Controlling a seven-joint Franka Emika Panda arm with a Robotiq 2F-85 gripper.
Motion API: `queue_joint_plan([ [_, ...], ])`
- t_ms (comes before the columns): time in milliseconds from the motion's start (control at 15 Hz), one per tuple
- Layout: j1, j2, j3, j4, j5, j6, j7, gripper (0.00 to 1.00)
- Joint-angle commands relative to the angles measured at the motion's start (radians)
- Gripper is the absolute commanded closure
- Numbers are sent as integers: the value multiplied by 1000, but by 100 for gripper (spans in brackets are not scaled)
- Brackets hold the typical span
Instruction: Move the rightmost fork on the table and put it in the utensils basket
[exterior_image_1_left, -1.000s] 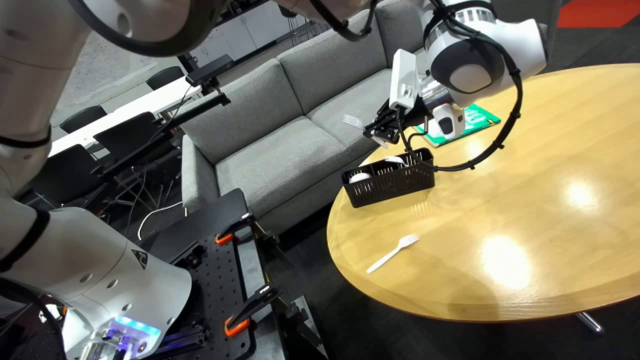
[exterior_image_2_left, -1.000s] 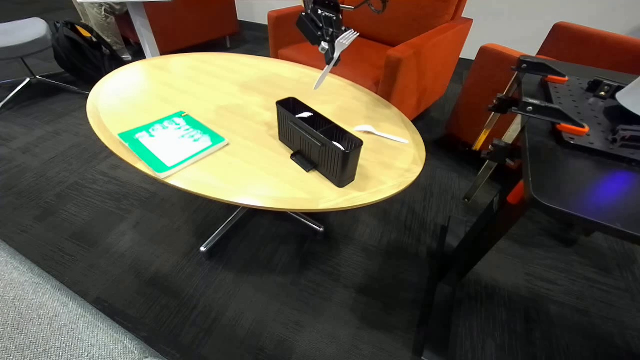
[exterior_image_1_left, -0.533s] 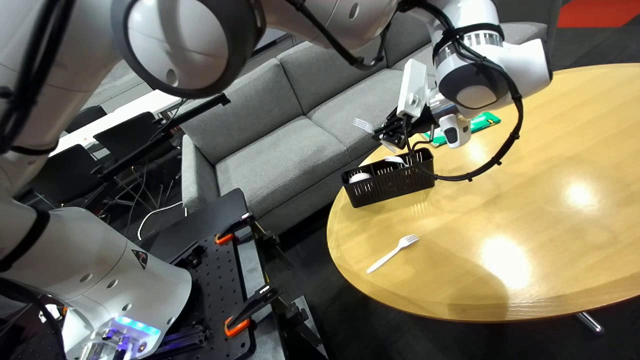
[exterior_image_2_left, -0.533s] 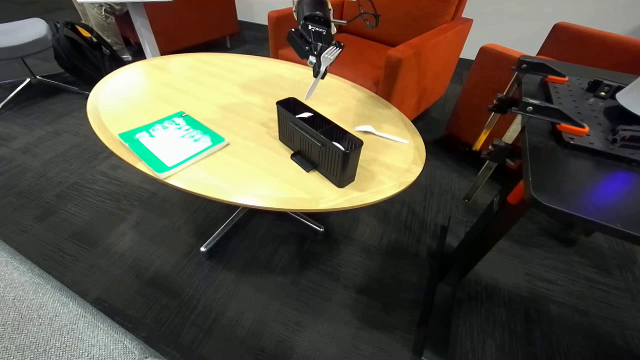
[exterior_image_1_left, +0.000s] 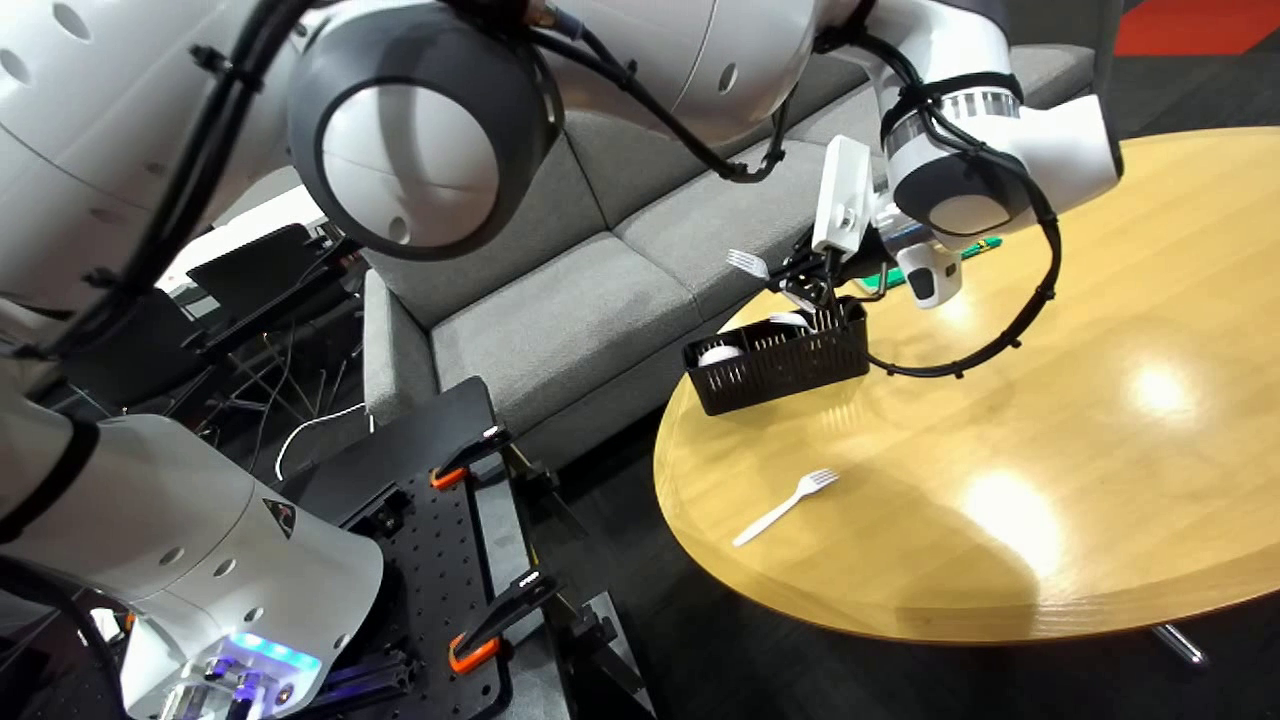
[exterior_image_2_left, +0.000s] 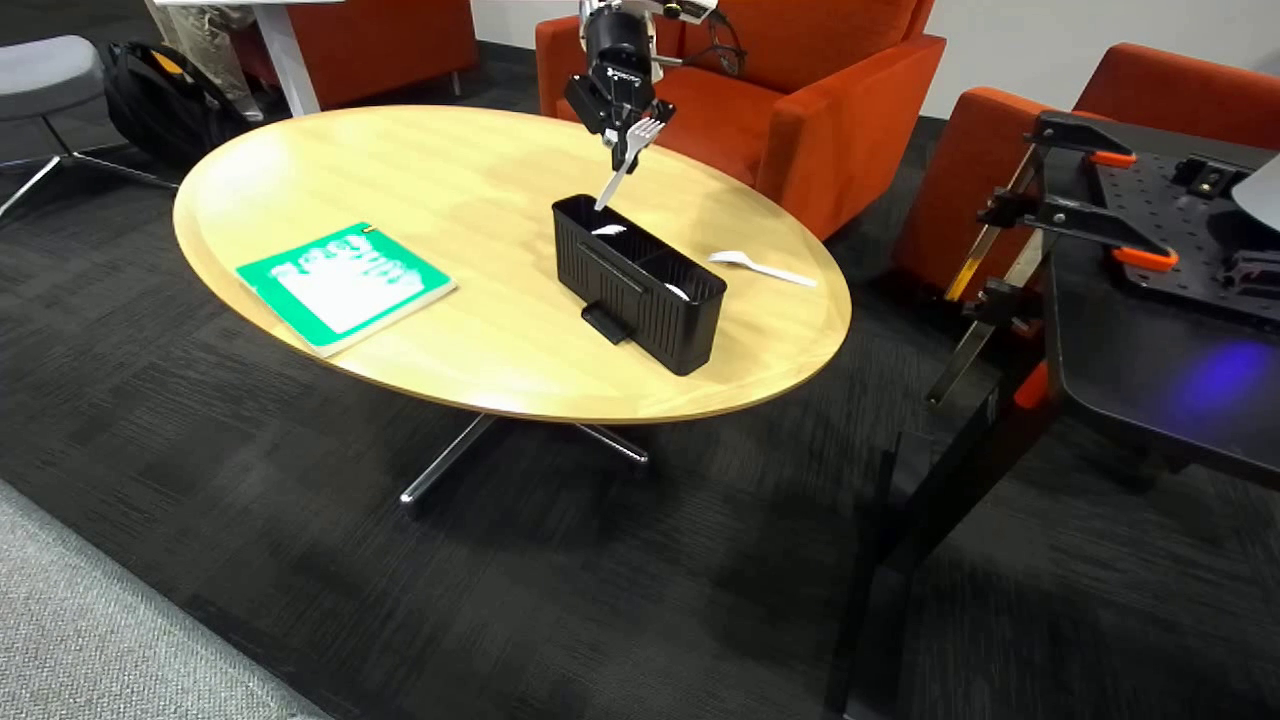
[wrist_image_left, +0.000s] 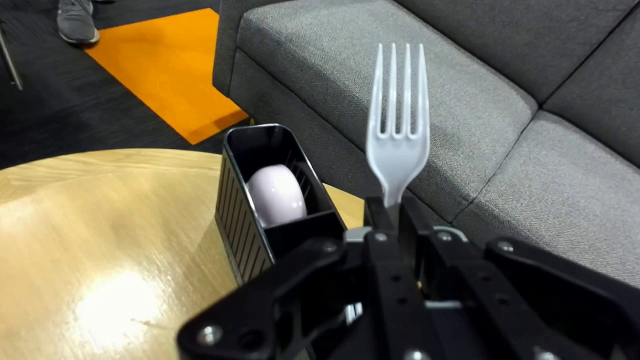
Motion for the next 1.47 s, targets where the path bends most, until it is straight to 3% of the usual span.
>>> queue_joint_plan([
  [0, 0, 53, 7, 89, -7, 1, 51, 64],
  [67, 1, 59, 7, 97, -9, 4, 52, 63],
  [467, 13, 41, -6, 91, -4, 5, 52, 19],
  [667, 16, -53, -24, 10, -16, 35, 20, 1],
  [933, 38, -206, -70, -111, -56, 137, -37, 0],
  [1333, 108, -438, -134, -337, -115, 411, -207, 0],
  [1400, 86, -471, -89, -374, -156, 452, -222, 0],
])
